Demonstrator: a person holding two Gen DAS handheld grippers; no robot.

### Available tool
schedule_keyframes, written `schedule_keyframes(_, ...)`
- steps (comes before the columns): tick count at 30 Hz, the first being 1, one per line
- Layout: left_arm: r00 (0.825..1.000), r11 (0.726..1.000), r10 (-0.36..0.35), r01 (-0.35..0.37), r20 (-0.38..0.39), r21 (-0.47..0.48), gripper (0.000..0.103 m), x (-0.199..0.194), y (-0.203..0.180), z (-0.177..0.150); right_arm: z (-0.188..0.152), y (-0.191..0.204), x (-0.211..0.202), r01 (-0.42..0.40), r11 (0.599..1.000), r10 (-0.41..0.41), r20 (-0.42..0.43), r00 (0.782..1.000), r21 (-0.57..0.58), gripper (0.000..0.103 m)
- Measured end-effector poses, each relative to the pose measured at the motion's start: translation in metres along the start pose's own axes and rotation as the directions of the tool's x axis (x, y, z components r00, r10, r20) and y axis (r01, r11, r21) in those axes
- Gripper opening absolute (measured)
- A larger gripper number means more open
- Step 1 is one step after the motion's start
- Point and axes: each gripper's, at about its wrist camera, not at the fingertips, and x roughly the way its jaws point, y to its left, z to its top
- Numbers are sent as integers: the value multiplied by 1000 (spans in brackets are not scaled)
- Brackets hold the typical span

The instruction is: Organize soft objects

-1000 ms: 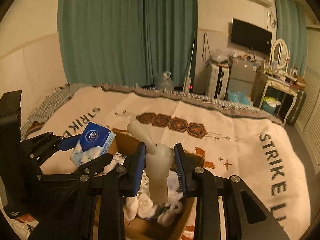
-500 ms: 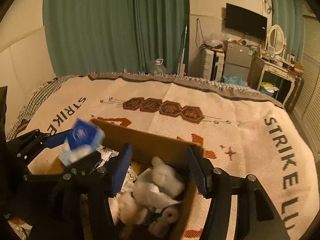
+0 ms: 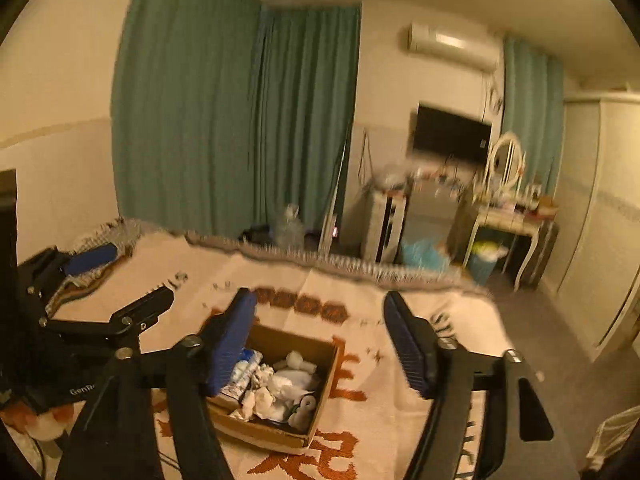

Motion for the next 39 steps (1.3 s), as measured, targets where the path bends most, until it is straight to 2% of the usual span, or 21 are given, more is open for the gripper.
schedule_keyframes(3,996,1000,3,-2,90,-12,92,-48,6,14,11,9,-52,9,1000,-9,74,997,4,80)
schedule_keyframes(5,989,1000,22,-19,144,-17,97,-74,10,18,16,12,-79,36,999,-39,113,993,30,99)
schedule_keyframes(6,985,999,31,-29,169,-13,97,-85,11,18,18,14,-95,37,998,-43,139,989,48,103)
schedule_keyframes(9,969,998,60,-63,241,6,98,-112,13,13,19,19,-122,-5,998,-7,184,983,66,103)
schedule_keyframes(13,957,996,88,-88,278,-11,98,-126,11,-6,8,22,-138,5,996,-23,203,979,88,103)
schedule_keyframes(17,964,994,107,-96,243,-57,98,-112,9,-35,-21,31,-133,37,996,-54,235,971,76,103)
schedule_keyframes(19,977,994,106,-98,185,-52,98,-91,10,-57,-44,39,-124,41,996,-60,269,961,75,103)
schedule_keyframes(21,984,991,120,-111,130,-71,98,-73,14,-75,-66,42,-108,43,996,-63,256,965,82,103)
schedule_keyframes(25,992,990,119,-115,40,-87,98,-43,18,-104,-106,37,-71,32,993,-53,180,982,114,103)
schedule_keyframes(27,991,989,135,-134,8,-64,98,-30,15,-114,-123,33,-51,16,990,-34,129,991,137,103)
schedule_keyframes(30,993,990,119,-121,-28,-73,98,-18,14,-124,-141,28,-29,17,989,-28,71,997,148,103)
schedule_keyframes(39,991,989,122,-127,-61,-80,98,-22,22,-146,-159,23,-1,39,986,-40,3,999,164,103)
